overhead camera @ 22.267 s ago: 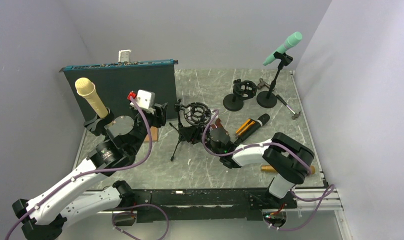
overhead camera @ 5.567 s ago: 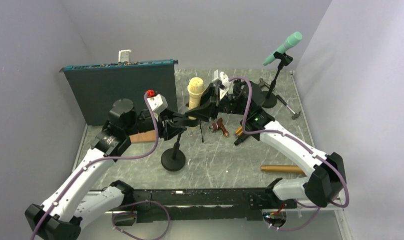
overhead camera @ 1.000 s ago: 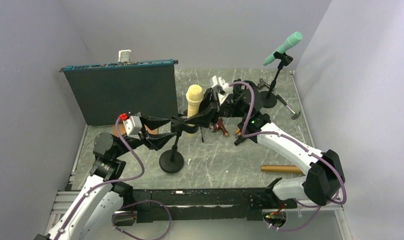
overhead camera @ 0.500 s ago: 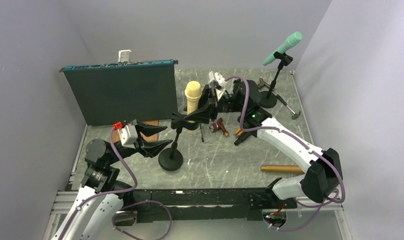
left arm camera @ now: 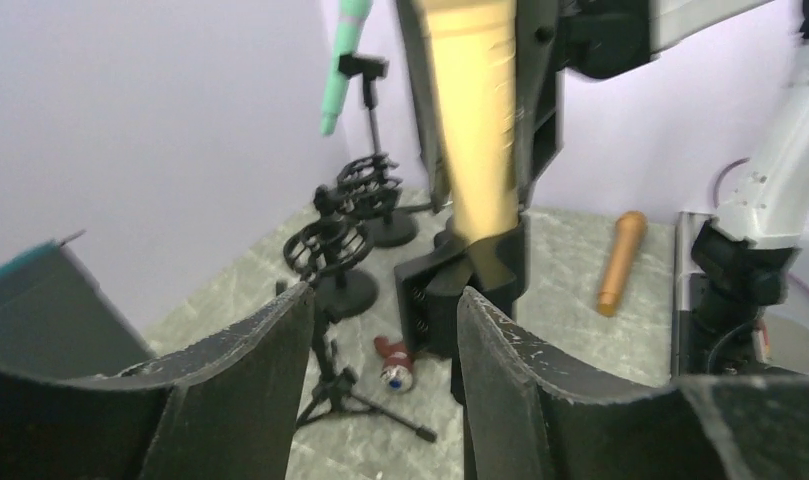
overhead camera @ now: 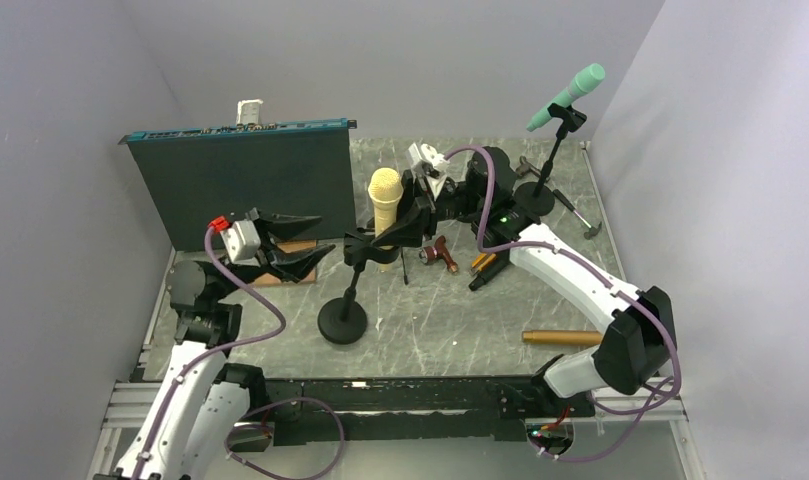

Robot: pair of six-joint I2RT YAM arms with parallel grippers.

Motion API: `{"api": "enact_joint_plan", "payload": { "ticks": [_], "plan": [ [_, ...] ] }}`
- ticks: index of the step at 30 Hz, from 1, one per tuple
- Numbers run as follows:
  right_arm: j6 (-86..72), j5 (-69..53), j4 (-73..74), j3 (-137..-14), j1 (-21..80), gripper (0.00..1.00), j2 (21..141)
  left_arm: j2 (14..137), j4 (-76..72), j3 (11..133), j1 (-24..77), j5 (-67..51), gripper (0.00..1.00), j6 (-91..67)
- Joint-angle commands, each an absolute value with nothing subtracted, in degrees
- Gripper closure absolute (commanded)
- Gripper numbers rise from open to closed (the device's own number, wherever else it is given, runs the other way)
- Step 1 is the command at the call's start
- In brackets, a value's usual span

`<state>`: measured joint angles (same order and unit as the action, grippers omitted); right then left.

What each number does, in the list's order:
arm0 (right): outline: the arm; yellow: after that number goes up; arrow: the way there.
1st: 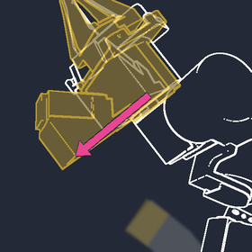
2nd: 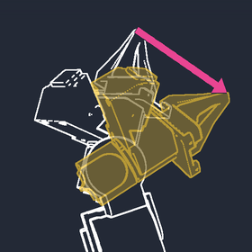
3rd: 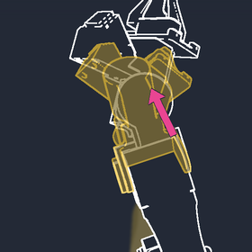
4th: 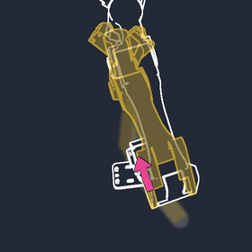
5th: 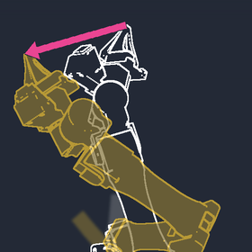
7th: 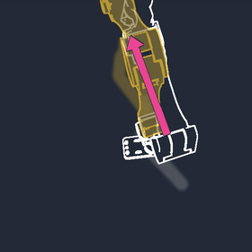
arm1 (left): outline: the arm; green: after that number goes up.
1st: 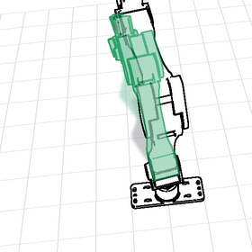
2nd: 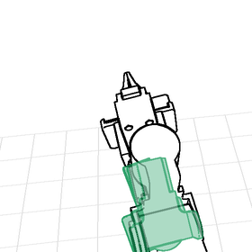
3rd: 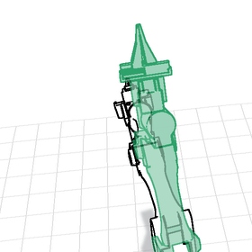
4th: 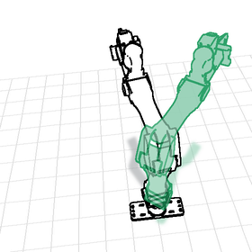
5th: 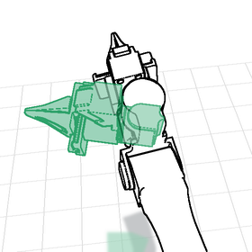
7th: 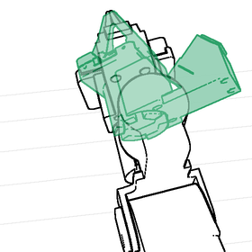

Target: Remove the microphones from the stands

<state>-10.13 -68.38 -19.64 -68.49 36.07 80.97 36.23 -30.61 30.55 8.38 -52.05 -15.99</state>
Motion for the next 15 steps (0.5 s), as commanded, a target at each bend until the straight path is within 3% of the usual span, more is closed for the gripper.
{"api": "enact_joint_plan", "payload": {
  "ticks": [1,5,15],
  "plan": [
    [-9.80,-74.22,-18.46,-70.38,35.57,1.00,82.20,43.00,-50.17,32.57,7.55,-66.58,0.40,-27.77],
    [-11.49,-74.96,-20.62,-70.66,35.59,1.00,82.94,59.33,-93.76,31.69,7.47,-72.81,0.39,-62.38],
    [-10.47,-74.99,-19.47,-71.03,35.24,1.00,82.99,58.47,-87.81,28.20,10.16,-75.87,0.38,-52.57]
  ]
}}
